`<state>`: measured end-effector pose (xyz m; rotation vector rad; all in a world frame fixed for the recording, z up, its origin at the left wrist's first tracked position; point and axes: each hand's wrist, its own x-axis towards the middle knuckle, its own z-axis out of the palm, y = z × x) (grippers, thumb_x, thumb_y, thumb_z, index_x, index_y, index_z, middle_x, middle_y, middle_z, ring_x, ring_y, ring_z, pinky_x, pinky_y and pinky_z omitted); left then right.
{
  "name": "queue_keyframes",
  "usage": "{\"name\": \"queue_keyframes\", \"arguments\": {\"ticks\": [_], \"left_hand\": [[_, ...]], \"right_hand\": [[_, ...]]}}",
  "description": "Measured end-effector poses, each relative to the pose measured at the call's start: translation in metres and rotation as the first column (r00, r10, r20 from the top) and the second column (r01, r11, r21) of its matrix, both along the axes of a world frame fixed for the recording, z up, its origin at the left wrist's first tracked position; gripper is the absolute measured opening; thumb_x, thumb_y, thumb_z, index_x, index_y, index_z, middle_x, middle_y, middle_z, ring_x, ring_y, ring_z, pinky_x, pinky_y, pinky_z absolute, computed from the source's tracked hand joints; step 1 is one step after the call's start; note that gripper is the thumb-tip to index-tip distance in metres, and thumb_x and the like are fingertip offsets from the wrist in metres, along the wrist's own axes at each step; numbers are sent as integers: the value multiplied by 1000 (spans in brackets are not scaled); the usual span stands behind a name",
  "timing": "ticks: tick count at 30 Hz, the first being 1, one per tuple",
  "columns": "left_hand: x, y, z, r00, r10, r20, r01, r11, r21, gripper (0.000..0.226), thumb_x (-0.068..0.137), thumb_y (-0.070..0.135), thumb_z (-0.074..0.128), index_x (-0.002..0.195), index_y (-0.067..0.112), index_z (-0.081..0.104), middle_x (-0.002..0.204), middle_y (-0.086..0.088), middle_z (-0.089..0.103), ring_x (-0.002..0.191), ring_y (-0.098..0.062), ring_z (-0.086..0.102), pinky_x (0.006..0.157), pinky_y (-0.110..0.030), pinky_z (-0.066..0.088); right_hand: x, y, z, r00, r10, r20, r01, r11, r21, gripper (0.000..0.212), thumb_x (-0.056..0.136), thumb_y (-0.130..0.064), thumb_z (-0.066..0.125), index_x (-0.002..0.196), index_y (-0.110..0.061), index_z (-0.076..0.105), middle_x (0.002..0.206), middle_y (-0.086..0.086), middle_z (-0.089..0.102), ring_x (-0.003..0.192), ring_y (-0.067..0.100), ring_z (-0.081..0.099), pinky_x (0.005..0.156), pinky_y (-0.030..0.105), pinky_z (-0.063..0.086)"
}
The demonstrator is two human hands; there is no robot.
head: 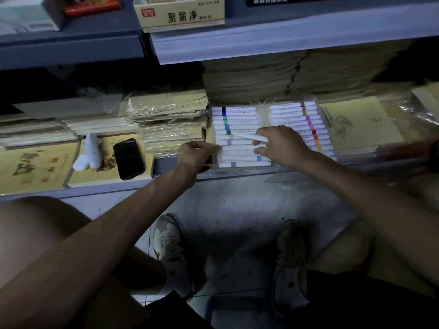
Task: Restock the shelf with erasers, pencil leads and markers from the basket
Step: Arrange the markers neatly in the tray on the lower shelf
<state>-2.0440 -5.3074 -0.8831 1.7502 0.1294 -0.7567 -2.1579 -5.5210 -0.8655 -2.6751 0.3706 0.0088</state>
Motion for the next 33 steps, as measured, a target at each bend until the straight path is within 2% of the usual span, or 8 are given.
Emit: {"name": "queue_keyframes", "arguments": {"ticks": [2, 6, 10, 14, 17, 21, 27, 33], "left_hand": [[1, -2, -1, 1000, -9, -12, 9, 1000, 5, 34, 86, 16, 84, 110, -5, 72, 88, -5, 79, 75, -22, 72, 78, -44, 64], [2, -7, -6, 999, -6, -36, 6, 1000, 4, 29, 84, 13, 86, 105, 1, 70, 88, -10, 77, 62, -19, 70, 53, -29, 59], [0, -12, -12, 998, 30, -51, -30, 1000, -5, 27, 83, 8, 85, 99, 8, 62, 88, -12, 74, 68, -23, 71, 57, -32, 62], [1, -13, -11, 993, 62, -101, -64, 998, -15, 26, 84, 13, 85, 101, 7, 66, 95, -14, 76, 76, -28, 71, 73, -46, 65], [0, -14, -11, 995, 60, -82, -62, 998, -11, 28, 84, 13, 85, 102, 7, 65, 99, -16, 76, 77, -29, 71, 71, -44, 64], [0, -14, -10, 996, 54, -72, -55, 998, -12, 29, 84, 12, 85, 102, 8, 63, 98, -16, 75, 76, -27, 71, 68, -39, 64], [-2, -13, -8, 997, 43, -61, -43, 999, 3, 32, 83, 12, 86, 106, 6, 64, 103, -19, 76, 80, -29, 74, 70, -42, 65], [-4, -14, -3, 997, 57, -50, -57, 998, 10, 29, 83, 9, 85, 97, 9, 60, 103, -18, 77, 92, -35, 77, 74, -49, 65]], "right_hand": [[0, -2, -4, 1000, 17, 22, -15, 996, -88, 17, 89, -30, 76, 101, -19, 75, 90, 2, 75, 85, 26, 69, 71, 33, 51], [0, -6, -6, 997, 66, 35, -59, 984, -165, 20, 92, -34, 73, 96, -14, 74, 87, 9, 74, 83, 31, 68, 70, 37, 51], [1, -6, -9, 995, 95, 35, -87, 978, -189, 20, 93, -29, 69, 88, -10, 71, 79, 11, 71, 76, 32, 65, 63, 33, 42], [1, -9, -10, 993, 111, 38, -103, 981, -166, 20, 93, -30, 69, 91, -10, 73, 80, 10, 72, 75, 31, 66, 65, 34, 46], [0, -9, -11, 981, 189, 52, -173, 960, -222, 19, 94, -27, 67, 105, -14, 75, 82, 8, 75, 74, 28, 68, 64, 30, 43], [1, -6, -9, 974, 224, 22, -211, 942, -262, 10, 91, -22, 65, 96, -16, 72, 73, 4, 71, 63, 23, 62, 60, 30, 43], [2, -7, -7, 979, 204, 7, -197, 952, -234, 13, 92, -24, 67, 98, -14, 71, 77, 6, 71, 69, 26, 65, 63, 32, 42], [3, -4, -5, 994, 106, 33, -99, 980, -174, 22, 93, -34, 68, 100, -13, 71, 82, 7, 71, 78, 29, 66, 67, 34, 44]]}}
